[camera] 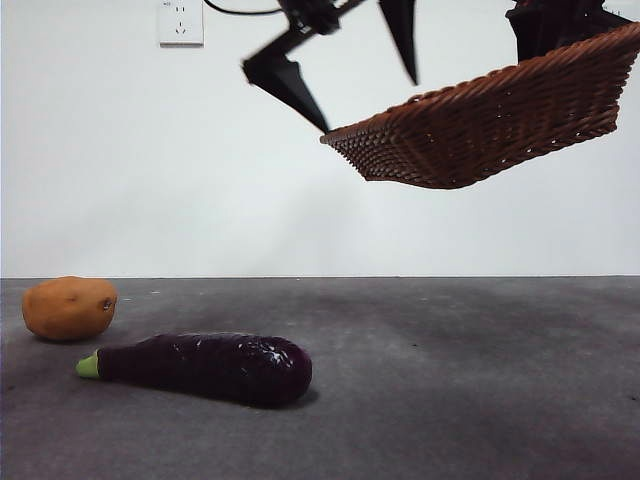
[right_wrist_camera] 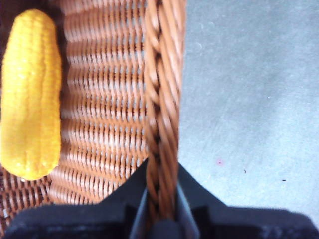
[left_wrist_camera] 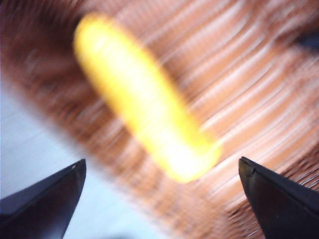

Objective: Help me put the vegetables on the table into the basket

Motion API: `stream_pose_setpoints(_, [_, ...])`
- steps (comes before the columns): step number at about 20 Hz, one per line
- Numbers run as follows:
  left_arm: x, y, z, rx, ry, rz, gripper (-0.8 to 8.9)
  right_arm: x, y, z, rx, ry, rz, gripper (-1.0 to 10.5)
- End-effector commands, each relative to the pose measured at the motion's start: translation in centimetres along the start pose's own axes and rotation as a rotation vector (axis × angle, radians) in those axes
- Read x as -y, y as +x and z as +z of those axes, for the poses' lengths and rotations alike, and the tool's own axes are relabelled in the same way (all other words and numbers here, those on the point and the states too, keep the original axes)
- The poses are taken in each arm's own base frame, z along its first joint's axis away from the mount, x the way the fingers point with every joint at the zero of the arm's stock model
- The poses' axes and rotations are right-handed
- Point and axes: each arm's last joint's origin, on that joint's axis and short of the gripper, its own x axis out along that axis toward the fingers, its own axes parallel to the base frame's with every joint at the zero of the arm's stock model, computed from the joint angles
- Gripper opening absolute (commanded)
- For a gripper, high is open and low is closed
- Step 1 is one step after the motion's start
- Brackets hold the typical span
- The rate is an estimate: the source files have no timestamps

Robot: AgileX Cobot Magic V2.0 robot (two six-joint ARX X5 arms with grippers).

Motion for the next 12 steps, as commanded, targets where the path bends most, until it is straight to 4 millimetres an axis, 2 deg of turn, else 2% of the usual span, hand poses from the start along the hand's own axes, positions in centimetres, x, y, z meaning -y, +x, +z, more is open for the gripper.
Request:
stream_pose_setpoints(1, [0.5, -3.6, -1.0, 0.051, 0.111, 0.083, 6.97, 0.1, 0.2, 0.1, 0.002, 0.008, -0.009, -0.2])
stream_pose_setpoints(3, [0.8, -6.8, -1.7, 0.123, 0.128, 0.111, 6.96, 0.1, 0.2, 0.1, -0.002, 0.009, -0.011, -0.2])
stream_pose_setpoints(6, [0.4, -8.9, -3.8, 0.135, 0.122, 0.198, 6.96, 0.1, 0.2, 0.0, -0.006, 0.007, -0.020, -0.2])
stream_pose_setpoints(9, [-1.2, -8.4, -7.2, 0.046, 0.074, 0.323, 6.96, 0.3, 0.2, 0.0, -0.007, 0.011, -0.022, -0.2])
stream_pose_setpoints(12, [-4.3, -6.8, -10.8, -0.081, -0.019, 0.406, 6.96, 0.3, 0.2, 0.0, -0.005, 0.010, -0.021, -0.2])
